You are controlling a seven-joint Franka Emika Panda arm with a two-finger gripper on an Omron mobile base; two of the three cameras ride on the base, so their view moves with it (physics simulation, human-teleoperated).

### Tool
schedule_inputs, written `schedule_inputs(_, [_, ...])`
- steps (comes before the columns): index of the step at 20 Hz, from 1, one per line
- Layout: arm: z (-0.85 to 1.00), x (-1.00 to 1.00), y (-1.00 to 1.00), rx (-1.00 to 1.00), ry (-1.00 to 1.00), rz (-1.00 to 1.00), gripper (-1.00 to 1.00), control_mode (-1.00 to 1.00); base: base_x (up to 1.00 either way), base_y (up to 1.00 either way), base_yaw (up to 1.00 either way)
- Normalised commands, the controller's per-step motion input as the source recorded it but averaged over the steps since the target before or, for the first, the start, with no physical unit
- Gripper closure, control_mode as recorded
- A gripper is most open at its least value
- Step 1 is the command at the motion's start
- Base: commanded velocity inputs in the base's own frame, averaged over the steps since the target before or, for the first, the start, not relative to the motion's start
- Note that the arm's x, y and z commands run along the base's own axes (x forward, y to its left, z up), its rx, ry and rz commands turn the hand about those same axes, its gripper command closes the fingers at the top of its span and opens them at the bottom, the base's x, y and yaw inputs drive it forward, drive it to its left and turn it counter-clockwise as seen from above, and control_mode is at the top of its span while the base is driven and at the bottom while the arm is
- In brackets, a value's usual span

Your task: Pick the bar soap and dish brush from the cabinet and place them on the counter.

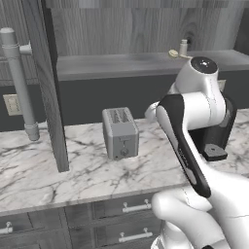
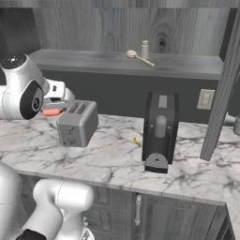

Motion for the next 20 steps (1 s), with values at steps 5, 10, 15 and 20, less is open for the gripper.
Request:
schedule_inputs(5, [-0.35, -0.1, 0.0, -0.05, 0.03, 0.01, 1.0, -1.0, 0.0, 0.0, 0.0])
schedule_inputs(10, [-0.31, 0.0, -0.05, -0.03, 0.0, 0.0, 1.0, -1.0, 0.0, 0.0, 0.0])
schedule_inputs(15, [-0.33, 0.0, -0.17, -0.01, 0.0, 0.0, 1.0, -1.0, 0.0, 0.0, 0.0])
schedule_inputs(20, [-0.3, 0.0, -0.21, 0.0, 0.0, 0.0, 1.0, -1.0, 0.0, 0.0, 0.0])
